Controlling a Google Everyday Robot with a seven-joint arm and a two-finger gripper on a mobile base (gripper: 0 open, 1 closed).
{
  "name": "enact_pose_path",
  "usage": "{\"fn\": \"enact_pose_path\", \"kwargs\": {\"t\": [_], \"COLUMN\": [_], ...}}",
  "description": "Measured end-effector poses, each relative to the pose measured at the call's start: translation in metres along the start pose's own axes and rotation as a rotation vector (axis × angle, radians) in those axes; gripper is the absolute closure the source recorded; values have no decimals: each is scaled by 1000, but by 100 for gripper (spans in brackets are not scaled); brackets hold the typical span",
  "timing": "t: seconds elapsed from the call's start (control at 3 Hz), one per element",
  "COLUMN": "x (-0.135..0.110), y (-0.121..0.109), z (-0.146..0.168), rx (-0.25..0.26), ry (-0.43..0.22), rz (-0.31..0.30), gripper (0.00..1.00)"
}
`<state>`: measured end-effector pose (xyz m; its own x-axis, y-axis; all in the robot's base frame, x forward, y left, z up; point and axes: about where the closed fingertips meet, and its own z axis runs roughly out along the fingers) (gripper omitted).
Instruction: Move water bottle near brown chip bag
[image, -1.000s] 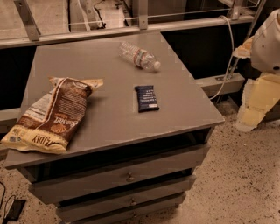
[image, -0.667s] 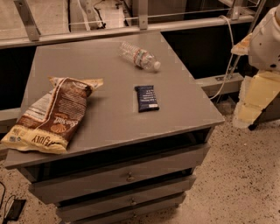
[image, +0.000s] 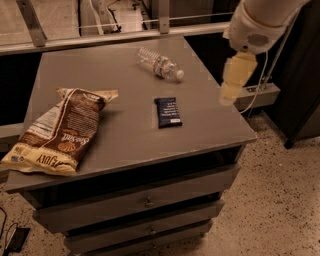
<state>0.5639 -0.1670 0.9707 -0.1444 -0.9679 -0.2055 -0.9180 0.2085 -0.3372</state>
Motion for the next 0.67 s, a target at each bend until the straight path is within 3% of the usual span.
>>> {"fn": "enact_pose_path", "kwargs": {"t": [0.67], "x": [-66], "y": [-112], "z": [83], "rx": [33], "ry": [-56], "rz": [0], "gripper": [0]}}
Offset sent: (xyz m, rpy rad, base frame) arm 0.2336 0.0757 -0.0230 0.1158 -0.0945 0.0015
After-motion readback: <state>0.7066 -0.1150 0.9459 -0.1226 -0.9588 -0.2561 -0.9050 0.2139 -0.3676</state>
